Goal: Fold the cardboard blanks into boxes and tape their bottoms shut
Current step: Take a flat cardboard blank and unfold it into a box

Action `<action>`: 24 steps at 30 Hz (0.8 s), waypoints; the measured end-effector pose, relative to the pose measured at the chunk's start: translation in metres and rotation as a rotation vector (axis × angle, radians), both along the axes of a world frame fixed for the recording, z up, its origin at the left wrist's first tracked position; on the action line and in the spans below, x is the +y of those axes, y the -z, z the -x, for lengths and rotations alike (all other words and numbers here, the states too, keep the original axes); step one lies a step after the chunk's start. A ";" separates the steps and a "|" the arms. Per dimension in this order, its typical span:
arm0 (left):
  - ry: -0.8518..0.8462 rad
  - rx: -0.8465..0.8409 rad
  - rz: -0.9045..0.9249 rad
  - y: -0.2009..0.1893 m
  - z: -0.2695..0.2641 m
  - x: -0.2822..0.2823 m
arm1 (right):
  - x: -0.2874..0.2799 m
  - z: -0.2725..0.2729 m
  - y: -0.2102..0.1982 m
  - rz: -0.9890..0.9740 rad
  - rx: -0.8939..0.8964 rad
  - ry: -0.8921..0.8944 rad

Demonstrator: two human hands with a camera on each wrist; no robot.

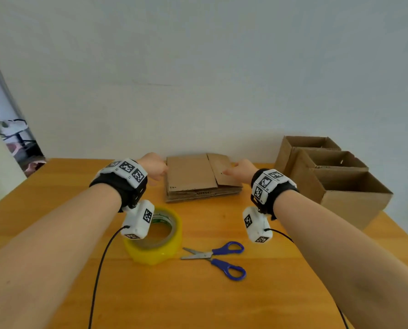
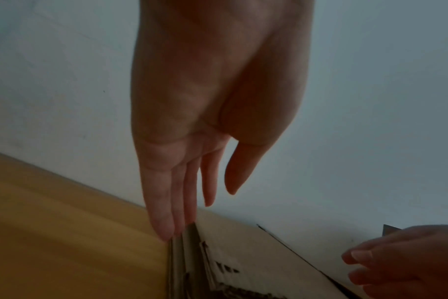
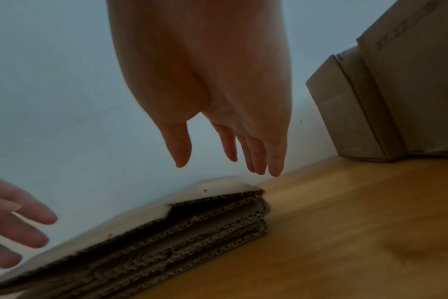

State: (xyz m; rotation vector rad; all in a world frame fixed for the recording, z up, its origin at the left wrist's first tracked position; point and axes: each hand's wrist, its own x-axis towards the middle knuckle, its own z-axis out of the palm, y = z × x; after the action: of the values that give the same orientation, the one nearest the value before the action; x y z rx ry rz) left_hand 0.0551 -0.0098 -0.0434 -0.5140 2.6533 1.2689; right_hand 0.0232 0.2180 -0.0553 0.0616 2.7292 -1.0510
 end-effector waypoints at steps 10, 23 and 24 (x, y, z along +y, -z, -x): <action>0.068 -0.188 0.056 0.018 0.034 -0.004 | -0.005 0.033 0.026 0.011 -0.035 0.070; 0.031 -0.007 -0.124 0.003 0.013 0.005 | -0.001 0.012 0.011 0.157 0.090 0.131; 0.037 0.026 -0.127 0.000 0.008 0.006 | 0.001 0.008 0.008 0.165 0.112 0.128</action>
State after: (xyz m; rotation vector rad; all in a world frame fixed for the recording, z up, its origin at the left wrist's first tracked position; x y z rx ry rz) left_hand 0.0472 -0.0039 -0.0436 -0.4307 2.5686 1.4312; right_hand 0.0149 0.2194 -0.0632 0.1573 2.7558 -1.3507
